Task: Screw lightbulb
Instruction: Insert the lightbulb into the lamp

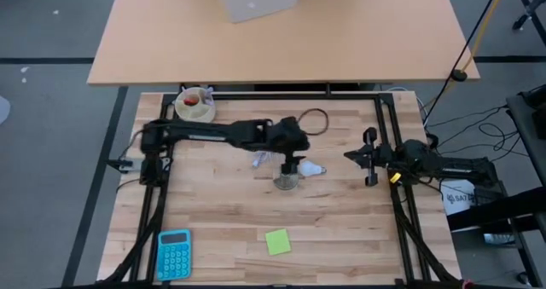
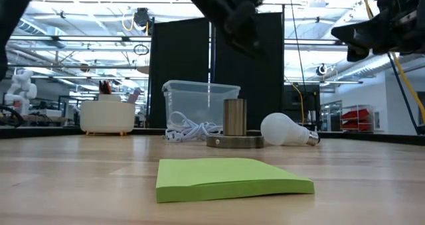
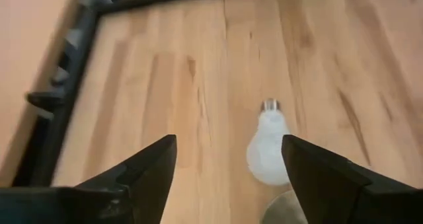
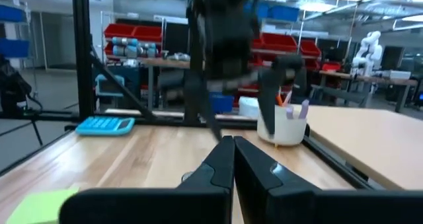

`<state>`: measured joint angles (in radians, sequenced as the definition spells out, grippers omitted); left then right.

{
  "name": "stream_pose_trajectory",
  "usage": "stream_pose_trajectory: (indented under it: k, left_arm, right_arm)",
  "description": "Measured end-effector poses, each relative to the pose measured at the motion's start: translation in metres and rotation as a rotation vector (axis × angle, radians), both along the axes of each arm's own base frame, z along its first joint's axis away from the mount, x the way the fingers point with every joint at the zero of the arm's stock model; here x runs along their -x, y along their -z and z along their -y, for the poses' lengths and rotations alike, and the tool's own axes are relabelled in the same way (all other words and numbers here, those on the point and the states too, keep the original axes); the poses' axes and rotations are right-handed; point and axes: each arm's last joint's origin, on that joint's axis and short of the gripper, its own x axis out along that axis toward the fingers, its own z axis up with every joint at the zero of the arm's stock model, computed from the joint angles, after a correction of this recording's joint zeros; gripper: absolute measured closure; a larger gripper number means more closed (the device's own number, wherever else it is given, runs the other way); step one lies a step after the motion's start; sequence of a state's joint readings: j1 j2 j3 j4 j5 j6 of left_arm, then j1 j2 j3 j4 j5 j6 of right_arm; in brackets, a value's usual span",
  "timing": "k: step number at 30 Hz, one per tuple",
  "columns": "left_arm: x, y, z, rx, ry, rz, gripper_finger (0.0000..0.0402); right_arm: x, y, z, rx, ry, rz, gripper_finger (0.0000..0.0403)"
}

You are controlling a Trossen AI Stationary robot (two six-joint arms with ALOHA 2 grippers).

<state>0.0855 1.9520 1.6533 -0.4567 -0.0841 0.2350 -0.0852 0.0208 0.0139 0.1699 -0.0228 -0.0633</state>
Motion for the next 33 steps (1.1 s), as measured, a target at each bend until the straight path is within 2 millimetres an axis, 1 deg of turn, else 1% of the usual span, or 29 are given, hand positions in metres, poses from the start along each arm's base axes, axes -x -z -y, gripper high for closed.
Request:
stream_pose_trajectory:
  k: [3, 7, 10, 14, 16, 20, 25, 30, 33]
  left_arm:
    - [-0.015, 0.014, 0.003, 0.021, 0.026, -0.044, 0.0119]
    - [-0.03, 0.035, 0.007, 0.048, 0.056, -0.078, 0.0119]
    - [-0.035, 0.049, 0.005, 0.082, 0.054, -0.108, 0.0119]
    - [-0.038, 0.06, 0.003, 0.134, 0.033, -0.12, 0.0119]
    - [-0.039, 0.063, 0.003, 0.14, 0.031, -0.13, 0.0119]
    - [-0.039, 0.061, 0.004, 0.146, 0.027, -0.116, 0.0119]
    - [-0.037, 0.063, 0.002, 0.154, 0.009, -0.144, 0.0119]
    - [-0.039, 0.072, -0.001, 0.15, -0.004, -0.163, 0.0119]
    - [-0.042, 0.085, -0.002, 0.144, 0.005, -0.18, 0.0119]
  right_arm:
    - [0.001, -0.004, 0.0, -0.047, -0.007, 0.041, 0.0399]
    - [0.001, -0.006, 0.0, -0.093, -0.017, 0.064, 0.0399]
    - [0.001, -0.006, 0.0, -0.122, -0.022, 0.066, 0.0399]
    - [0.001, -0.007, 0.0, -0.164, -0.03, 0.083, 0.0399]
    - [0.001, -0.008, 0.0, -0.165, -0.032, 0.093, 0.0399]
    - [0.002, -0.011, 0.0, -0.162, -0.038, 0.123, 0.0399]
    - [0.003, -0.012, 0.0, -0.165, -0.04, 0.136, 0.0399]
    - [0.004, -0.016, 0.0, -0.163, -0.044, 0.18, 0.0399]
    - [0.004, -0.016, 0.0, -0.154, -0.043, 0.182, 0.0399]
